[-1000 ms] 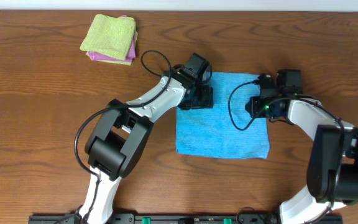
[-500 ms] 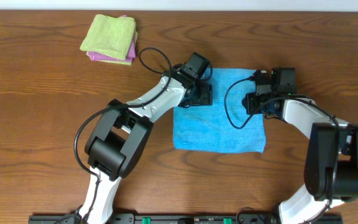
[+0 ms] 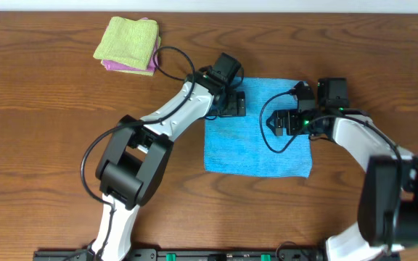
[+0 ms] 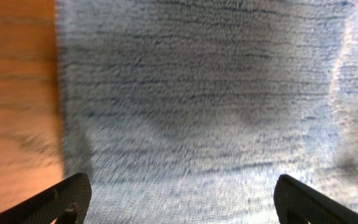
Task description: Fold the cloth
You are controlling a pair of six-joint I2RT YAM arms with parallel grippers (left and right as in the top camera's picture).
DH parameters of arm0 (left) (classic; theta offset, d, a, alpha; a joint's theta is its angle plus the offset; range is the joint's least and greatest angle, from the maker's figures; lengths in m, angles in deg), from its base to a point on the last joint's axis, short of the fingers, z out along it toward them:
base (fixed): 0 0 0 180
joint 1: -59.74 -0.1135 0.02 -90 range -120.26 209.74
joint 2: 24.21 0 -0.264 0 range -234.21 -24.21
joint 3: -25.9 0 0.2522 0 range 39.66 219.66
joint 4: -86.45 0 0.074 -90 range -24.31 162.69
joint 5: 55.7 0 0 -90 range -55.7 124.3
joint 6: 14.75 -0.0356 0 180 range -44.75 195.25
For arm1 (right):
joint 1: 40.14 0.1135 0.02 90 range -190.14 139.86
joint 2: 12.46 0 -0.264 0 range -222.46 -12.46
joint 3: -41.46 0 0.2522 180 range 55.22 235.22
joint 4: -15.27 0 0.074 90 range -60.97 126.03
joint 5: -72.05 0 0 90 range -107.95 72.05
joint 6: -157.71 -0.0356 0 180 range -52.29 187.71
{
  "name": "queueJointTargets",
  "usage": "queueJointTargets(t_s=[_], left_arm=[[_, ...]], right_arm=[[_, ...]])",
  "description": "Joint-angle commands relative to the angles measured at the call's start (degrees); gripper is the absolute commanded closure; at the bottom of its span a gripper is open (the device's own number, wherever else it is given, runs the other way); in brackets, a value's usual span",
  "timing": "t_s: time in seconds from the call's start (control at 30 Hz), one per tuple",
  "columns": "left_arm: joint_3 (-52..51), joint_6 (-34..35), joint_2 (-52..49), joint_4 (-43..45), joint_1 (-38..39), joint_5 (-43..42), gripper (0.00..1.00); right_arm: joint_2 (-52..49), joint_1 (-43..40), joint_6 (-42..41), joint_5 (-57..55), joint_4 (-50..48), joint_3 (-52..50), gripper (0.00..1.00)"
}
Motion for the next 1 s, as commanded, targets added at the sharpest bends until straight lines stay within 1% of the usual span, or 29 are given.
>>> queueJointTargets(t_s=[0.0,0.1,0.17,0.23,0.27,0.4,0.53,0.67,0.73,0.87,0.97], left_arm=[[1.6,-1.3,5.6,-4.4,-0.2,-0.3,0.05],[1.6,-1.9,9.0,-13.2,-0.2,-2.9,0.05],[1.6,-4.8,10.5,-19.6,0.3,-3.8,0.05],[1.3,-8.6,10.6,-24.8,1.2,-3.8,0.05],[0.7,-9.4,10.5,-25.7,1.6,-3.8,0.05],[-3.6,-11.1,10.6,-25.9,2.8,-6.1,0.05],[-8.6,-12.1,10.6,-24.6,3.0,-6.3,0.04],[-13.0,-12.0,10.6,-20.2,3.0,-7.2,0.03],[-14.2,-11.7,10.6,-16.8,3.0,-9.3,0.04],[-16.6,-9.7,10.6,-11.7,3.3,-9.3,0.04],[-18.1,-8.5,10.6,-11.5,3.4,-9.3,0.04]], right_arm=[[7.6,-0.3,-0.7,0.2,3.9,0.1,0.01],[13.9,-0.3,-3.5,0.2,12.7,0.0,0.01],[17.3,-0.3,-3.5,-0.2,19.1,-0.3,0.01],[19.0,-0.3,-3.5,-1.9,22.3,-1.9,0.01],[19.4,-0.3,-3.5,-2.0,22.7,-3.4,0.01],[19.6,-2.7,-4.0,-0.2,22.6,-10.1,0.01],[20.8,-8.0,-3.6,0.5,21.1,-14.8,0.01],[22.3,-12.1,-2.2,0.8,20.0,-16.9,0.01],[22.4,-12.7,-1.7,0.5,20.0,-16.9,0.01],[22.4,-12.6,-1.8,0.5,19.3,-18.0,0.01],[22.4,-12.6,-1.9,0.5,18.4,-20.6,0.01]])
